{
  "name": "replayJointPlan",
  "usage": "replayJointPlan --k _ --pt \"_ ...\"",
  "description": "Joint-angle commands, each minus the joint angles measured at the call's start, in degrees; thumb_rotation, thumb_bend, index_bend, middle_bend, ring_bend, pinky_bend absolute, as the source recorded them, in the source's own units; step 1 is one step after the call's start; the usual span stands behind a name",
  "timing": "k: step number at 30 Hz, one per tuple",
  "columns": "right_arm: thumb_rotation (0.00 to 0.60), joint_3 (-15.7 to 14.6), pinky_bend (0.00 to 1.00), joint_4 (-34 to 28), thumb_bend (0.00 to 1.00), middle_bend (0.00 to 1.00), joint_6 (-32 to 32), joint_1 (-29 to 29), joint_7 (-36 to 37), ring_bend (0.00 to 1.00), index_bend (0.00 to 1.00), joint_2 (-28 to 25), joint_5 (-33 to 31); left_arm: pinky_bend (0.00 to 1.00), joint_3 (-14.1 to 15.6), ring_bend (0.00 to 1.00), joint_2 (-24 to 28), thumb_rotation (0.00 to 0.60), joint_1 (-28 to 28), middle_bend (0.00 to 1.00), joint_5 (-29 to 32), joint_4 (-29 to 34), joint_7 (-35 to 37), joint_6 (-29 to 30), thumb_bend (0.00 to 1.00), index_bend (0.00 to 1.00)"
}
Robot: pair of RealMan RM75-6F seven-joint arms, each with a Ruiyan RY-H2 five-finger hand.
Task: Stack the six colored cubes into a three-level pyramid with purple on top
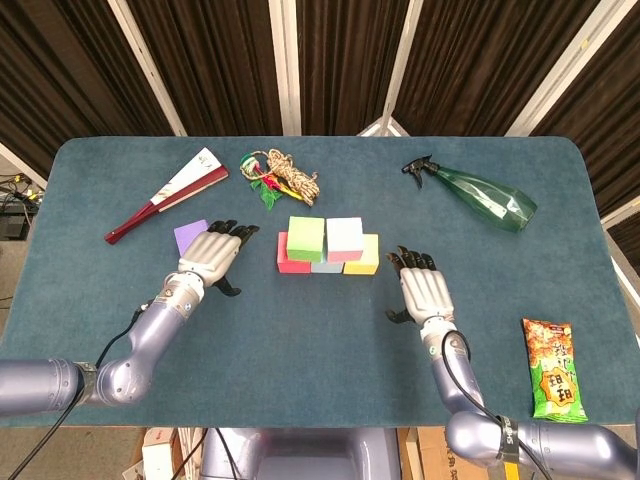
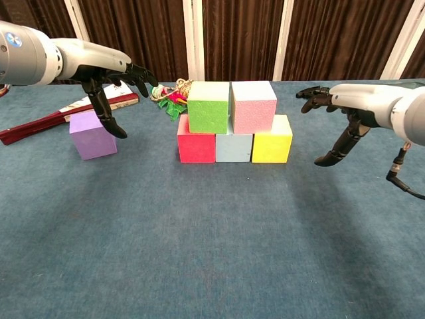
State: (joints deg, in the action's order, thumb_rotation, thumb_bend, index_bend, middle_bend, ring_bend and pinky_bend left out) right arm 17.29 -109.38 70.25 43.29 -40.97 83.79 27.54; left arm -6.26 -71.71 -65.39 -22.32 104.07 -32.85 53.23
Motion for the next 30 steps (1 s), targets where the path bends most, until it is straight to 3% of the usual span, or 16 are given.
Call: replayJointPlan --k 1,30 --pt "0.6 0.08 0.0 0.35 0.25 0.05 -0.19 0.45 0.32 0.05 0.14 0.3 -0.44 0.0 0.04 0.0 -0.12 0.6 -0.03 0.11 -0.23 0.03 -0.05 0.09 0.21 0.06" --pt "0.6 -0.01 0.0 1.79 0.25 0.05 -0.07 4.03 1.57 0.05 0.14 0.82 -3.38 0.0 -0.45 0.0 -3.12 0.6 -0.15 0.12 -1.47 -1.73 0.14 1.02 0.21 0.06"
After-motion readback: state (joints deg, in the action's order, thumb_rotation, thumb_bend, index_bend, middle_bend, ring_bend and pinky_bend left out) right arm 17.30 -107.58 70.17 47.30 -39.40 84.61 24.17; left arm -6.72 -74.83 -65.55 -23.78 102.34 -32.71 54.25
